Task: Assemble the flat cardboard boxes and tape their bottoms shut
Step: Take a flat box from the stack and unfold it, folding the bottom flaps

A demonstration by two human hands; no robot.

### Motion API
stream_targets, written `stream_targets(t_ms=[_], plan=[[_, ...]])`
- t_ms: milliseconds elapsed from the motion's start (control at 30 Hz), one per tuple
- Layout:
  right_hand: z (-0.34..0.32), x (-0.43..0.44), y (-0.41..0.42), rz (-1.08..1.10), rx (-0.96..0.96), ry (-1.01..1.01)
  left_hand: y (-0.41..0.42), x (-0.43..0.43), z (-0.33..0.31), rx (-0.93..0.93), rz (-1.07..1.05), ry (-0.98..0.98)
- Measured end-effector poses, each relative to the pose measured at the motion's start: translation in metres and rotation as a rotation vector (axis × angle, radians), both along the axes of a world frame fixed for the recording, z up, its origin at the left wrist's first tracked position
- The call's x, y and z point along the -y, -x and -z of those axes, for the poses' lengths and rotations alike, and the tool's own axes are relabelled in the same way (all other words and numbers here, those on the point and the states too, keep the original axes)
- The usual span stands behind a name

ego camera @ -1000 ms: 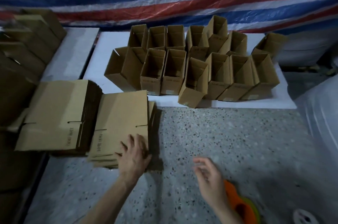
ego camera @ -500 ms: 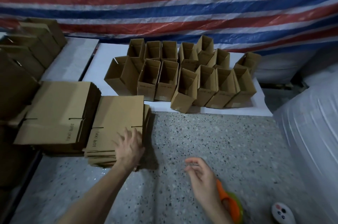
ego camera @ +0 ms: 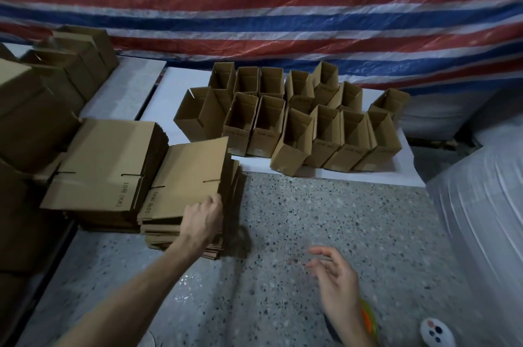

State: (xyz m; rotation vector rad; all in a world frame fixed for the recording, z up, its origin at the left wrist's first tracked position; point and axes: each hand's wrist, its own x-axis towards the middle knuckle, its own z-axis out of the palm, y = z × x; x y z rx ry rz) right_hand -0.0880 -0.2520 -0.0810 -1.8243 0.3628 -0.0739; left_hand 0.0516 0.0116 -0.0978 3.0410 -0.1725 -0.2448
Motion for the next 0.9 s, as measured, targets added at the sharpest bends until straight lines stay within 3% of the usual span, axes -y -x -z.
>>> stream_targets(t_ms=[133,200,267,367,467,533,700,900], plan=[[-0.002,-0.004,-0.005,0.036,-0.016,0.007,-0.002,-0.023,-0.064,0.428,-0.078,0.124],[-0.006,-0.01,-0.012,0.048,0.0,0.011,0.005,-0.036,-0.096,0.72,-0.076,0.287],[-0.011,-0.017,-0.019,0.063,0.049,-0.018,0.019,-0.044,-0.119,0.867,-0.097,0.534],[-0.017,-0.026,-0.027,0.057,0.098,-0.047,0.046,-0.042,-0.125,0.8,-0.261,0.915],[-0.013,-0.029,-0.028,0.043,0.139,-0.075,0.076,-0.035,-0.092,0.648,-0.318,1.118],[-0.005,-0.032,-0.024,0.017,0.127,-0.058,0.095,-0.029,-0.058,0.474,-0.307,1.137],[0.057,-0.03,0.004,-0.205,-0.081,0.333,0.14,-0.008,0.037,0.127,-0.425,1.034],[0.073,-0.044,0.009,-0.126,-0.107,0.652,0.151,-0.002,0.058,0.034,-0.557,1.075]])
